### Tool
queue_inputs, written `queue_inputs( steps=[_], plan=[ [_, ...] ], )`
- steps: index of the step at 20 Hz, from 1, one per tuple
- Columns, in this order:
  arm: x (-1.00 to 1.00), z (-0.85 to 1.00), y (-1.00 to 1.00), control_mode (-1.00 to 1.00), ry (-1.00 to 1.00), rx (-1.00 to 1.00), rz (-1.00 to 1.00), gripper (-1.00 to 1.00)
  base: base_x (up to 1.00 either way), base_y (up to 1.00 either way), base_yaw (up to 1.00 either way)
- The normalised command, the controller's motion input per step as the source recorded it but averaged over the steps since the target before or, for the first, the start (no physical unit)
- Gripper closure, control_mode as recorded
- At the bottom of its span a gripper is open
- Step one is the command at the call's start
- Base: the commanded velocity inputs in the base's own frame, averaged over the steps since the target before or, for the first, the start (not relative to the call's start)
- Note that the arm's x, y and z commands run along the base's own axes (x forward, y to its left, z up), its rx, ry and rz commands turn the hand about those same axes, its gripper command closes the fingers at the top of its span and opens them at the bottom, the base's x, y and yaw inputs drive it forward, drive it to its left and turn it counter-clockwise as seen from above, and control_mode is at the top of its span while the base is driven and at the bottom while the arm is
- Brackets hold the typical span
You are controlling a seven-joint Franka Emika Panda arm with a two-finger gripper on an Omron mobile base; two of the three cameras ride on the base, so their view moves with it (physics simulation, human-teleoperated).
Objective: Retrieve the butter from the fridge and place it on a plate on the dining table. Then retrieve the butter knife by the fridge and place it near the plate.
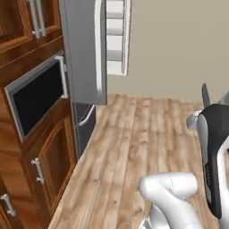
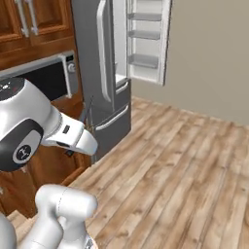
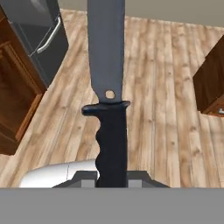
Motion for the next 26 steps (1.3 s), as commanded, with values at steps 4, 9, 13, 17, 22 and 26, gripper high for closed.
queue_inputs(
  steps=[4,9,13,17,22,26],
  plan=[
    [0.00,0.00,0.00,1.00,0.00,0.00,0.00,1.00,0.21,-0.45,-0.62],
    [0.00,0.00,0.00,1.00,0.00,0.00,0.00,1.00,0.86,-0.02,-0.46],
    [0.00,0.00,0.00,1.00,0.00,0.00,0.00,1.00,1.00,-0.06,-0.34],
    [0.00,0.00,0.00,1.00,0.00,0.00,0.00,1.00,1.00,-0.17,-0.28],
    [0.00,0.00,0.00,1.00,0.00,0.00,0.00,1.00,1.00,-0.20,-0.25],
    [0.00,0.00,0.00,1.00,0.00,0.00,0.00,1.00,1.00,-0.28,-0.23]
  ],
)
